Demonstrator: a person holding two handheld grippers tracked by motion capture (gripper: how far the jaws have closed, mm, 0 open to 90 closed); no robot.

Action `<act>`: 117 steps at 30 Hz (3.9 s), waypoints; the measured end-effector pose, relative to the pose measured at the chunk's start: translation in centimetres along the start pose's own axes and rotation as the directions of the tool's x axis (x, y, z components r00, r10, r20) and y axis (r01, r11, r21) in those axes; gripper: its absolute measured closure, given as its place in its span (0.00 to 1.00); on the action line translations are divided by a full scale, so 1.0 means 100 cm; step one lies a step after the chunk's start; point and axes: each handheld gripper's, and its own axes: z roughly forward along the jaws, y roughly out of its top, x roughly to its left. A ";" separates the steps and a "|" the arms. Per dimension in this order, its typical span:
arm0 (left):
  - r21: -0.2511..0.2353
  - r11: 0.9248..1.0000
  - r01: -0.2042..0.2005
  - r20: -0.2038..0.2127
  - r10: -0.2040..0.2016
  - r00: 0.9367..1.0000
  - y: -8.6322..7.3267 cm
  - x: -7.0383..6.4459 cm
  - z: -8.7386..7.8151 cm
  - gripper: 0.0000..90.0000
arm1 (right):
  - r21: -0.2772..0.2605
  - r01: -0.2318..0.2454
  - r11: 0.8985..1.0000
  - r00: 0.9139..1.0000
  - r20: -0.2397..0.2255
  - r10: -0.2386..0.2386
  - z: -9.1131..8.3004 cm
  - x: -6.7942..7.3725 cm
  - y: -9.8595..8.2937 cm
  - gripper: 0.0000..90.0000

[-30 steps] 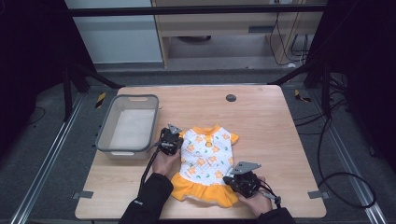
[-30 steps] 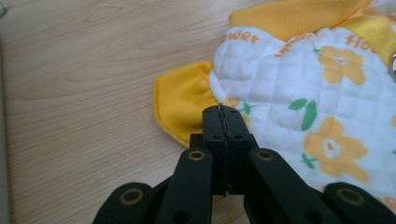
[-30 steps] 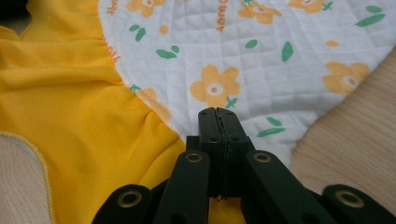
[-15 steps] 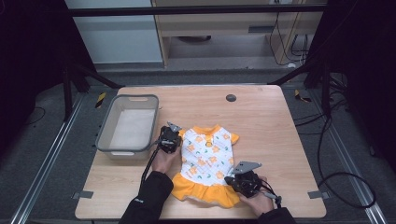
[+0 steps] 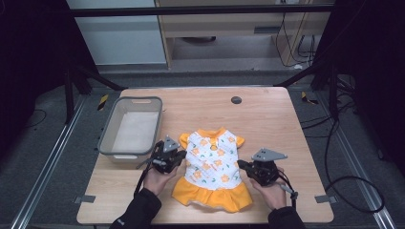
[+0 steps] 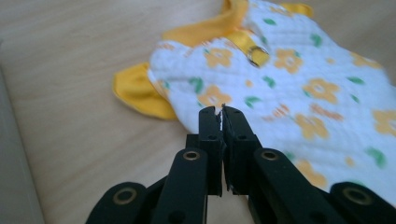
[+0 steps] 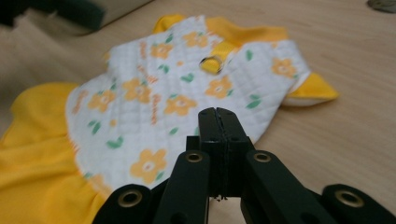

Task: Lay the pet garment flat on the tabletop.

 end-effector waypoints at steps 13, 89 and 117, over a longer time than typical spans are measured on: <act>0.070 0.997 -0.020 0.090 0.013 0.996 -0.059 -0.032 -0.036 0.94 | -0.050 -0.127 0.991 0.986 0.105 0.132 0.051 -0.046 0.022 1.00; 0.000 1.000 -0.010 0.074 0.010 0.997 -0.062 -0.021 -0.051 0.73 | -0.027 -0.060 0.998 0.995 0.077 0.062 0.038 -0.043 0.019 0.96; -0.019 0.998 0.055 -0.054 -0.056 0.997 -0.088 0.024 -0.065 0.30 | -0.055 -0.101 0.993 0.982 0.156 0.108 -0.052 -0.044 -0.048 0.35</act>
